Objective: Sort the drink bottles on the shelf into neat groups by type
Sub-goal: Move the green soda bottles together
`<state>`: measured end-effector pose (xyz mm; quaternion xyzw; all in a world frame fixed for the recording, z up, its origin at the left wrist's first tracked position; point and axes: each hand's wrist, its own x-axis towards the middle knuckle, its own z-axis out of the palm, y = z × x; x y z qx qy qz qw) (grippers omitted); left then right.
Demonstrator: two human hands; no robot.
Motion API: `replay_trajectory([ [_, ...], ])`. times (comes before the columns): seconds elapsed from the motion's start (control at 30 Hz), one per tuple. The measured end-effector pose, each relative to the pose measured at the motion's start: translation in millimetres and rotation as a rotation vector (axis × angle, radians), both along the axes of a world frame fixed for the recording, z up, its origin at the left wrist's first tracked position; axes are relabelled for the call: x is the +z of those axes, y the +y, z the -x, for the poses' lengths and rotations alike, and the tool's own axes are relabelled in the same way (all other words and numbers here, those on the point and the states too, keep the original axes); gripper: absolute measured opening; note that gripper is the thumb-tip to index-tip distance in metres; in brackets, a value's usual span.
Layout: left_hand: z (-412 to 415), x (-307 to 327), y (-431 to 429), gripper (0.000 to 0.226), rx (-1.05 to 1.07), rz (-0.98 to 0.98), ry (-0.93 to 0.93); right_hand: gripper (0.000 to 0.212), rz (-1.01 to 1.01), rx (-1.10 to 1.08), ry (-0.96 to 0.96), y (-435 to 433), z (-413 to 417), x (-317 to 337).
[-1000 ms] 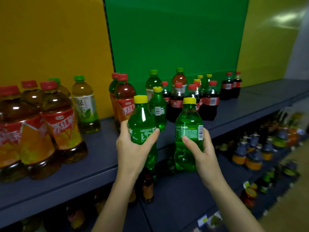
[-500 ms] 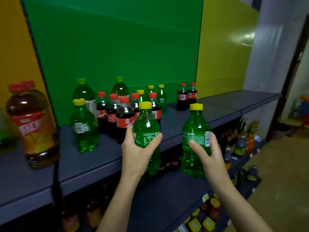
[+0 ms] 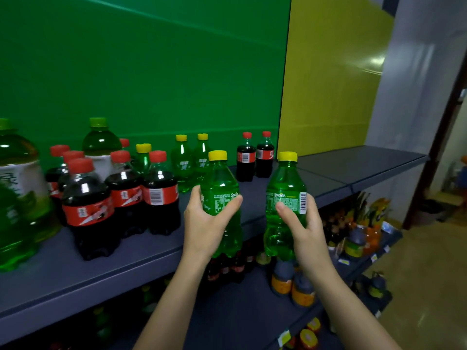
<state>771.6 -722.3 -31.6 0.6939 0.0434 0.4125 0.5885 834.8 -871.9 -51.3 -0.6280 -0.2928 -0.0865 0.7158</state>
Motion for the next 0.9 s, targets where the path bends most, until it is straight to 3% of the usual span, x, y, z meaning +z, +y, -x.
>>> replay_trajectory([
  [0.1,-33,6,-1,0.031,0.023,-0.004,-0.009,0.065,-0.012,0.009,-0.021,4,-37,5],
  [0.33,-97,13,16,0.042,0.142,-0.031,0.005,0.057,0.006,0.078,-0.052,28,-110,19],
  [0.43,-117,15,19,0.045,0.193,-0.03,0.017,0.066,0.034,0.113,-0.066,39,-135,20],
  [0.5,-130,17,18,0.059,0.234,-0.059,0.034,0.077,0.068,0.137,-0.078,43,-151,21],
  [0.57,-143,15,17,0.056,0.253,-0.074,0.022,0.081,0.086,0.179,-0.078,46,-166,22],
  [0.9,-211,3,-1,0.066,0.415,-0.056,0.072,0.072,0.22,0.48,-0.113,39,-259,17],
])
